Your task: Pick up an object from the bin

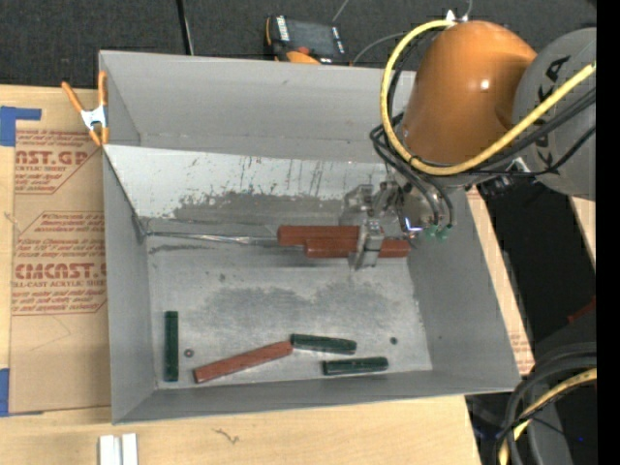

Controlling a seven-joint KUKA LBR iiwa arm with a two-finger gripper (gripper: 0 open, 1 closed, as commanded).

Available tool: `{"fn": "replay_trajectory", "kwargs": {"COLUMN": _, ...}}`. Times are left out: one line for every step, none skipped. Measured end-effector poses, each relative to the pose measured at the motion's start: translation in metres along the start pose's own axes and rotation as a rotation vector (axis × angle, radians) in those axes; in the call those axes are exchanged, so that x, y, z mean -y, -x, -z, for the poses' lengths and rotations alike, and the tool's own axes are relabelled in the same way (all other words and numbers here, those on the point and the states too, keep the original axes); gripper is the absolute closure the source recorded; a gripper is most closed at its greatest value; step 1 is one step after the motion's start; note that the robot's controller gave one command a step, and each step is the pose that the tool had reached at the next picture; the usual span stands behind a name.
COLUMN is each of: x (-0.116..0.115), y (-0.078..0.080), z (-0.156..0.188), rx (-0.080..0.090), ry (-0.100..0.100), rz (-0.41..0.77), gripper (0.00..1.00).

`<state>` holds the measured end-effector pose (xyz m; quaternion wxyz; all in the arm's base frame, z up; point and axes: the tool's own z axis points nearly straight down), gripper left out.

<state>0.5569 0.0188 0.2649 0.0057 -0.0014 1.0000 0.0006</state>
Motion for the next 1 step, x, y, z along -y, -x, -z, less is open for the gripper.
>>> {"fn": "replay_trajectory", "kwargs": {"x": 0.0250, "y": 0.0092, "z": -0.0059, "rx": -0.009, "ry": 0.000, "rz": 0.429, "gripper": 1.00}}
